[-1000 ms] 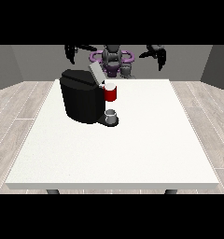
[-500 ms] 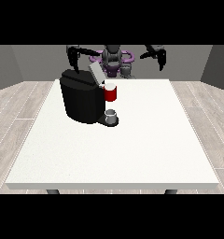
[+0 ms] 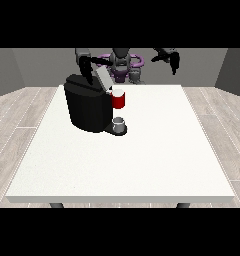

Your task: Insert the coffee pod into the coffee machine and close the lid

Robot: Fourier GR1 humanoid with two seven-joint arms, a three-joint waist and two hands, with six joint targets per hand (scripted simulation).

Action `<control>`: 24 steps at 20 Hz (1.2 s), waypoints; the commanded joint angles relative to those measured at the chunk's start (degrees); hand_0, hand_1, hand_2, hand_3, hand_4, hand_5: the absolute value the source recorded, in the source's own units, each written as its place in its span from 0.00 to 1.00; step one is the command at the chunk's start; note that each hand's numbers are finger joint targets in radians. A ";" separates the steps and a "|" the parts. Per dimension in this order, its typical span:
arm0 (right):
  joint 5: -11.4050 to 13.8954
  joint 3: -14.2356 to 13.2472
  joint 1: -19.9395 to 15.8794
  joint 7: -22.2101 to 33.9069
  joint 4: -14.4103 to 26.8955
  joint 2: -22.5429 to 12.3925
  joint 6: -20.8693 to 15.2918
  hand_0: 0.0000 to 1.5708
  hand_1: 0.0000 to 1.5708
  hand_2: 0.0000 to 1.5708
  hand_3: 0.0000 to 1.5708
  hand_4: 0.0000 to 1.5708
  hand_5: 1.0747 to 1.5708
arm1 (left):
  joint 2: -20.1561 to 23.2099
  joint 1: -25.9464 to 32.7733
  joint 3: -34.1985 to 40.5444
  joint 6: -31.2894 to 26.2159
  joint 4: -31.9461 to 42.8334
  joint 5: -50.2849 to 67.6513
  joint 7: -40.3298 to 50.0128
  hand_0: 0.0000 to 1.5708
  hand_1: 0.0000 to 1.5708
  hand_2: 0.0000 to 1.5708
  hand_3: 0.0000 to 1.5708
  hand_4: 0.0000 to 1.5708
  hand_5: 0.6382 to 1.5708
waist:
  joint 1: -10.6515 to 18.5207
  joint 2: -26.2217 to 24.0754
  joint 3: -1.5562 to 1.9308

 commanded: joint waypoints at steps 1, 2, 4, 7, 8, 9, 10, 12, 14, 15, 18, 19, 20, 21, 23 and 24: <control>-0.46 -0.65 -5.04 0.89 2.28 -2.33 1.83 0.00 0.00 0.00 0.00 0.00 1.00 | 0.67 0.60 -0.13 -0.30 -4.46 1.62 2.14 0.00 0.00 0.00 0.00 0.24 1.00 | 0.28 2.83 0.11; 1.57 1.93 -5.26 -0.32 1.43 1.48 -1.30 0.00 0.00 0.00 0.00 0.05 1.00 | 0.27 -0.56 0.10 1.97 -3.31 0.55 1.41 0.00 0.00 0.00 0.00 0.23 1.00 | -0.82 3.80 0.11; 0.57 0.49 -7.95 0.79 3.08 0.06 -0.67 0.00 0.00 0.00 0.00 0.05 1.00 | -1.59 0.93 -2.60 3.15 -5.65 -0.89 1.87 0.00 0.00 0.00 0.00 0.24 1.00 | 0.06 4.16 0.11; 2.28 2.11 -5.80 -2.64 3.48 1.48 -1.43 0.00 0.00 0.00 0.00 0.13 1.00 | 0.16 2.95 -1.28 2.68 -7.34 0.39 0.83 0.00 0.00 0.00 0.00 0.20 1.00 | -0.55 4.59 0.11; 1.54 1.82 -8.82 -0.71 2.99 0.19 0.13 0.00 0.00 0.00 0.00 0.10 1.00 | 2.18 0.41 1.16 3.10 -5.83 0.92 1.48 0.00 0.00 0.00 0.00 0.20 1.00 | -1.04 5.79 0.11; 2.97 2.62 -10.02 -1.19 3.73 0.96 -1.49 0.00 0.00 0.00 0.00 0.08 1.00 | 2.60 -1.42 0.83 2.90 -5.65 0.50 1.13 0.00 0.00 0.00 0.00 0.21 1.00 | -0.56 7.64 0.10; 1.92 1.24 -9.46 -1.40 3.54 -1.62 0.66 0.00 0.00 0.00 0.00 0.13 1.00 | 3.83 2.04 1.31 0.96 -6.51 1.65 1.69 0.00 0.00 0.00 0.00 0.20 1.00 | -0.33 5.87 0.11; 3.45 4.06 -12.57 -1.43 1.40 1.56 -0.88 0.00 0.00 0.00 0.00 0.10 1.00 | 3.10 1.33 1.36 3.69 -2.62 -0.82 -4.48 0.00 0.00 0.00 0.00 0.22 1.00 | -1.48 8.83 0.08; 3.49 3.32 -12.98 1.87 4.11 -1.88 1.48 0.00 0.00 0.00 0.00 0.08 1.00 | -1.60 2.32 -3.94 4.88 -8.51 -1.96 5.15 0.00 0.00 0.00 0.00 0.23 1.00 | 1.69 3.70 0.13; 4.29 5.08 -14.05 1.43 2.31 0.30 0.70 0.00 0.00 0.00 0.00 0.03 1.00 | 1.63 1.75 -0.79 4.08 -4.60 -1.40 -0.35 0.00 0.00 0.00 0.00 0.22 1.00 | -0.03 6.91 0.09; 4.44 4.64 -15.73 2.11 1.73 -0.51 0.32 0.00 0.00 0.00 0.00 0.00 1.00 | 3.55 0.23 0.60 1.95 -4.65 0.67 2.86 0.00 0.00 0.00 0.00 0.23 1.00 | 0.78 6.90 0.10; 4.84 5.22 -14.29 1.86 2.46 0.34 0.09 0.00 0.00 0.00 0.00 0.00 1.00 | 3.14 -0.37 0.20 1.22 -6.56 1.71 3.98 0.00 0.00 0.00 0.00 0.23 1.00 | 1.80 5.85 0.11; 5.47 6.36 -15.03 2.39 0.90 2.04 -1.18 0.00 0.00 0.00 0.00 0.00 1.00 | 2.25 1.42 -0.70 2.04 -4.34 0.22 0.99 0.00 0.00 0.00 0.00 0.24 1.00 | 0.91 6.41 0.08; 5.47 7.45 -15.49 3.82 0.35 3.18 -0.66 0.00 0.00 0.00 0.00 0.00 1.00 | 2.73 0.78 0.04 2.29 -3.25 0.22 -0.34 0.00 0.00 0.00 0.00 0.23 1.00 | 0.60 7.07 0.07; 6.21 6.90 -15.68 3.71 0.79 1.71 -1.36 0.00 0.00 0.00 0.00 0.00 1.00 | 1.90 0.01 -1.75 1.01 -5.88 0.85 4.38 0.00 0.00 0.00 0.00 0.26 1.00 | 3.77 5.74 0.12; 7.14 8.33 -16.33 2.98 -1.38 1.86 -1.09 0.00 0.00 0.00 0.00 0.00 1.00 | 3.81 -0.32 0.00 1.15 -3.29 0.36 -0.42 0.00 0.00 0.00 0.00 0.25 1.00 | 2.37 8.88 0.06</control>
